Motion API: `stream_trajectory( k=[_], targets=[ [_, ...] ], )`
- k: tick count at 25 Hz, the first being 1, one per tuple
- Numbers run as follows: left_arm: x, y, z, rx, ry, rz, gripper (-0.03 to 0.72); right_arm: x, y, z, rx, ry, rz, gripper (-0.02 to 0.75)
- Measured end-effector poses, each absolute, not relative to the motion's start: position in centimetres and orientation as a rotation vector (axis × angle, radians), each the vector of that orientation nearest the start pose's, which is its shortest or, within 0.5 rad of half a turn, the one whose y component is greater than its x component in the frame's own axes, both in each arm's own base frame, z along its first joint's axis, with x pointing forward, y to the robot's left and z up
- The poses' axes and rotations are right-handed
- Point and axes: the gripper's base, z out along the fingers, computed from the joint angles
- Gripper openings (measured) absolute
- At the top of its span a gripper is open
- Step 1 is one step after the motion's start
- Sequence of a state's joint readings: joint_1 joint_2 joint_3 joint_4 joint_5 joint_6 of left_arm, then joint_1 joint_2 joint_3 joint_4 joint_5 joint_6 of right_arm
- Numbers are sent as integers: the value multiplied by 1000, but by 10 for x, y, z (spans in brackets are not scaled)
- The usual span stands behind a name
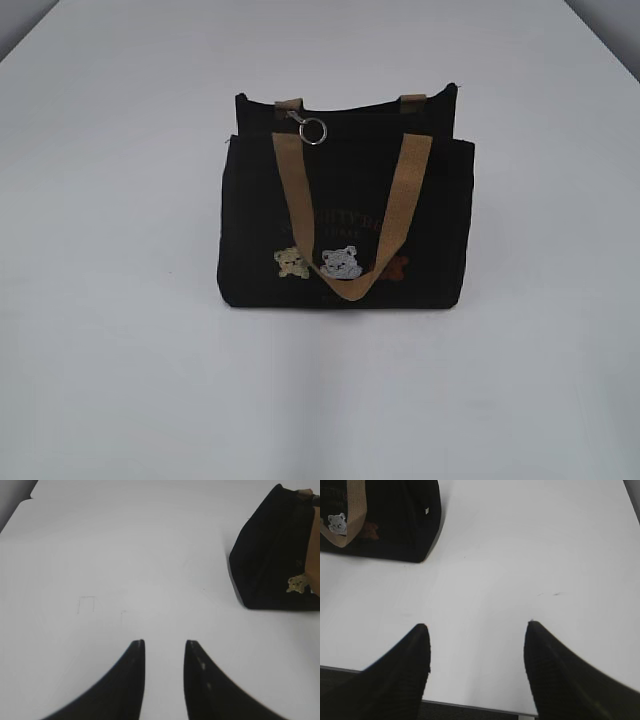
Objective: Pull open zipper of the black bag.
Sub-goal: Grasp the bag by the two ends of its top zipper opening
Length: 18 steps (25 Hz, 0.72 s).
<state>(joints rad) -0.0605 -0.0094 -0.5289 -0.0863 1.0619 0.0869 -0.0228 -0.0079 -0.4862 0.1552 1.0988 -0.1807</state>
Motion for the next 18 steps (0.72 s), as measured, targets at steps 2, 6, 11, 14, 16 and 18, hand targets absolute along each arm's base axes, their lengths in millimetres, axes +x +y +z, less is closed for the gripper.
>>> stream_trajectory(
  k=[2, 6, 11, 14, 16, 18],
  targets=[
    [-10, -6, 285, 154, 2000, -86, 208, -6, 13, 271, -174, 2071, 63, 463],
    [-10, -6, 285, 154, 2000, -86, 208, -6, 13, 271, -174, 2071, 63, 463],
    [-10, -6, 285, 154, 2000, -86, 208, -6, 13, 271, -174, 2071, 63, 463],
    [-10, -6, 285, 154, 2000, -86, 208, -6, 13, 271, -174, 2071, 63, 463],
    [-10, -6, 285, 154, 2000, -86, 208, -6, 13, 271, -174, 2071, 63, 463],
    [-11, -7, 285, 155, 1999, -101, 208, -6, 13, 271, -174, 2071, 63, 463]
  ],
)
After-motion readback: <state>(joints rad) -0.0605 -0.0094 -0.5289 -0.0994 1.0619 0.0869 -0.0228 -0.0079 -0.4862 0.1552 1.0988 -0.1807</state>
